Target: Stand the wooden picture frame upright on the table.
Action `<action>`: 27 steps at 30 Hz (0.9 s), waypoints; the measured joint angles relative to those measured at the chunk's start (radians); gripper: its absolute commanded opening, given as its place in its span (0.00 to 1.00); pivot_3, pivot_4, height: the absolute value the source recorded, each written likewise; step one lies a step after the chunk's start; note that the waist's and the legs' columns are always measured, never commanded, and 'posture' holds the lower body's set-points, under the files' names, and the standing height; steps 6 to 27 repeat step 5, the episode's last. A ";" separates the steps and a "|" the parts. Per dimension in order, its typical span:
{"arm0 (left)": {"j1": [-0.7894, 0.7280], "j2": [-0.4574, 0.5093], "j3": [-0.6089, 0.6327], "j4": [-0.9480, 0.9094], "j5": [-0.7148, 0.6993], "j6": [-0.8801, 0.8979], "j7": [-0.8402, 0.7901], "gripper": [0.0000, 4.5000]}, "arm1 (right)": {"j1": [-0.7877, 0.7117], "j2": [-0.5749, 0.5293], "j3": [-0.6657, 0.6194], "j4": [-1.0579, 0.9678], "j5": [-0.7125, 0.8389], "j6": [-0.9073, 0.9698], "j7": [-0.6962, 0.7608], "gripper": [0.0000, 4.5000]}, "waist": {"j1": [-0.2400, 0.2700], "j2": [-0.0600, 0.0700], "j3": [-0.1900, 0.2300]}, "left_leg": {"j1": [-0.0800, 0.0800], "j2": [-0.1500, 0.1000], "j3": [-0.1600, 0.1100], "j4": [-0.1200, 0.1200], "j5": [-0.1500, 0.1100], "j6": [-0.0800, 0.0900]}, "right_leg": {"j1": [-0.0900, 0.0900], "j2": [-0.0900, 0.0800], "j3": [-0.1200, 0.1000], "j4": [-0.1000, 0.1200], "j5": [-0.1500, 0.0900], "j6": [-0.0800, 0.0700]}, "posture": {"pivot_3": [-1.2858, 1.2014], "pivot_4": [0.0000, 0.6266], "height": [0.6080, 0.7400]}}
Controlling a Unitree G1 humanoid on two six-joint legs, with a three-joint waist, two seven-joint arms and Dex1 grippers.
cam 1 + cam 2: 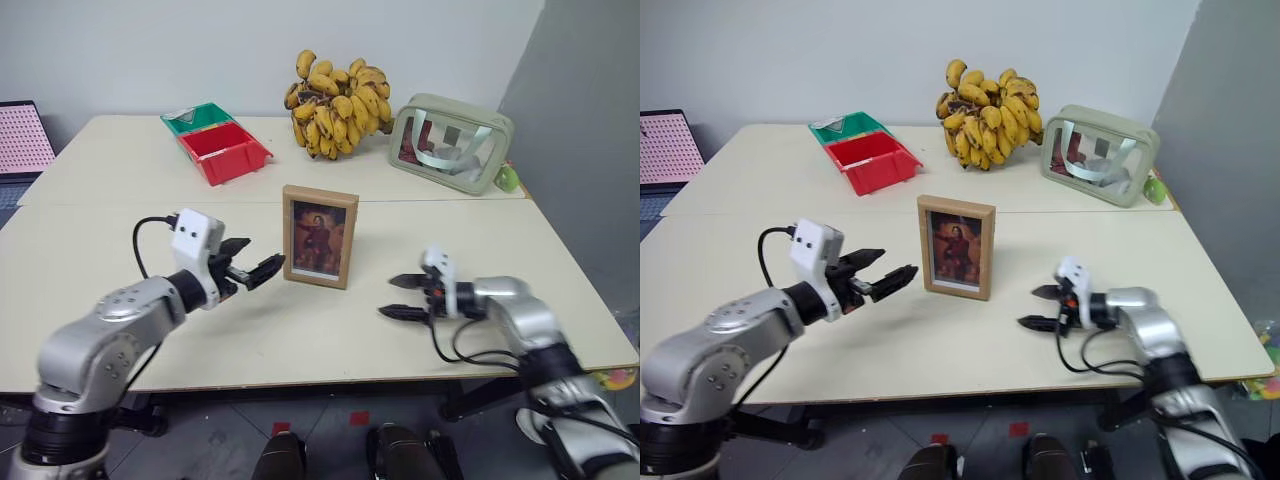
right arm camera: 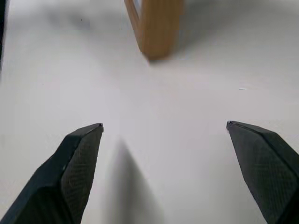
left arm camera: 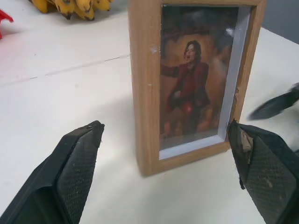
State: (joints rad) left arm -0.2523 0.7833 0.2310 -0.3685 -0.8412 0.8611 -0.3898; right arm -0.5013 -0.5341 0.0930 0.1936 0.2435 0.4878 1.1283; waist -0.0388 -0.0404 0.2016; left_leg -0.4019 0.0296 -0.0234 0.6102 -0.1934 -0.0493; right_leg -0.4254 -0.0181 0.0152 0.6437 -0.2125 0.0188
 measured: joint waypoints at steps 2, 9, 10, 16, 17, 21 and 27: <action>-0.014 0.052 0.038 0.036 -0.050 0.051 -0.066 1.00 | -0.002 -0.005 -0.065 -0.172 0.075 0.184 -0.077 0.99 | -0.016 -0.001 0.001 | 0.001 0.002 0.000 0.000 0.000 0.000 | 0.000 0.000 -0.001 0.001 0.000 0.000 | 0.52 0.24 1.00; -0.037 0.138 0.083 0.073 -0.080 0.093 -0.151 1.00 | -0.051 0.014 -0.117 -0.384 0.176 0.384 -0.173 0.99 | -0.021 -0.001 0.001 | 0.003 0.002 -0.003 0.000 0.000 0.000 | 0.000 0.001 -0.004 0.001 0.000 -0.001 | 0.52 0.24 1.00; -0.037 0.138 0.083 0.073 -0.080 0.093 -0.151 1.00 | -0.051 0.014 -0.117 -0.384 0.176 0.384 -0.173 0.99 | -0.021 -0.001 0.001 | 0.003 0.002 -0.003 0.000 0.000 0.000 | 0.000 0.001 -0.004 0.001 0.000 -0.001 | 0.52 0.24 1.00; -0.037 0.138 0.083 0.073 -0.080 0.093 -0.151 1.00 | -0.051 0.014 -0.117 -0.384 0.176 0.384 -0.173 0.99 | -0.021 -0.001 0.001 | 0.003 0.002 -0.003 0.000 0.000 0.000 | 0.000 0.001 -0.004 0.001 0.000 -0.001 | 0.52 0.24 1.00; -0.037 0.138 0.083 0.073 -0.080 0.093 -0.151 1.00 | -0.051 0.014 -0.117 -0.384 0.176 0.384 -0.173 0.99 | -0.021 -0.001 0.001 | 0.003 0.002 -0.003 0.000 0.000 0.000 | 0.000 0.001 -0.004 0.001 0.000 -0.001 | 0.52 0.24 1.00; -0.037 0.138 0.083 0.073 -0.080 0.093 -0.151 1.00 | -0.051 0.014 -0.117 -0.384 0.176 0.384 -0.173 0.99 | -0.021 -0.001 0.001 | 0.003 0.002 -0.003 0.000 0.000 0.000 | 0.000 0.001 -0.004 0.001 0.000 -0.001 | 0.52 0.24 1.00; -0.037 0.138 0.083 0.073 -0.080 0.093 -0.151 1.00 | -0.051 0.014 -0.117 -0.384 0.176 0.384 -0.173 0.99 | -0.021 -0.001 0.001 | 0.003 0.002 -0.003 0.000 0.000 0.000 | 0.000 0.001 -0.004 0.001 0.000 -0.001 | 0.52 0.24 1.00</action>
